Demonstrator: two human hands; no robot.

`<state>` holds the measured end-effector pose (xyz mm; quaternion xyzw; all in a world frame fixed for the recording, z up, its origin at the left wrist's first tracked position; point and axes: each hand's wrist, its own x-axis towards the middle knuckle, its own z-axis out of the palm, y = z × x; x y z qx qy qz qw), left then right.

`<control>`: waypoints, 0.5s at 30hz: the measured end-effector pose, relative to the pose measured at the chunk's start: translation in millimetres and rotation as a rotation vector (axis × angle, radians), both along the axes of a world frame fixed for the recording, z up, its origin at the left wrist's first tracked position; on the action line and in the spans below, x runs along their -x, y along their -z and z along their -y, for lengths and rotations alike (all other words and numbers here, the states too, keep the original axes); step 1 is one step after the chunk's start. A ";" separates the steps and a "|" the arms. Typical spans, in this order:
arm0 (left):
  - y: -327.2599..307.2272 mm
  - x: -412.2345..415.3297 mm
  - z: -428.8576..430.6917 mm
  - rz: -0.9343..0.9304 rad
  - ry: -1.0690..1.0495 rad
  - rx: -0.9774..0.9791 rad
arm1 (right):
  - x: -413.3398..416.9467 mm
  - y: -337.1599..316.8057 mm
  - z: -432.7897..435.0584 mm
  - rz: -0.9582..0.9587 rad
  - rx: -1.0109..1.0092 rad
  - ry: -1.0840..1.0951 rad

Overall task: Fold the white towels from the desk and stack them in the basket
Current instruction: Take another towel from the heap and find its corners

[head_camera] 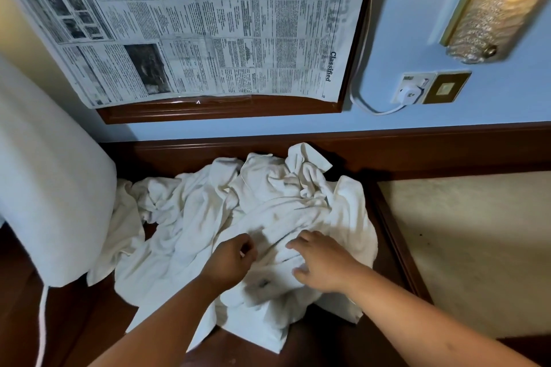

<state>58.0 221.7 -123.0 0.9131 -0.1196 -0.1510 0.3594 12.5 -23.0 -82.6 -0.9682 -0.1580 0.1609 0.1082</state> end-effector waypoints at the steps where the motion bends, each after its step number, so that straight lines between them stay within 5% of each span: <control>1: 2.3 3.0 -3.1 0.005 -0.001 -0.016 | 2.6 5.0 -0.7 0.002 0.042 -0.004; 15: 29.1 53.0 -17.1 -0.231 0.212 -0.117 | 30.6 47.7 -10.8 0.195 0.127 -0.189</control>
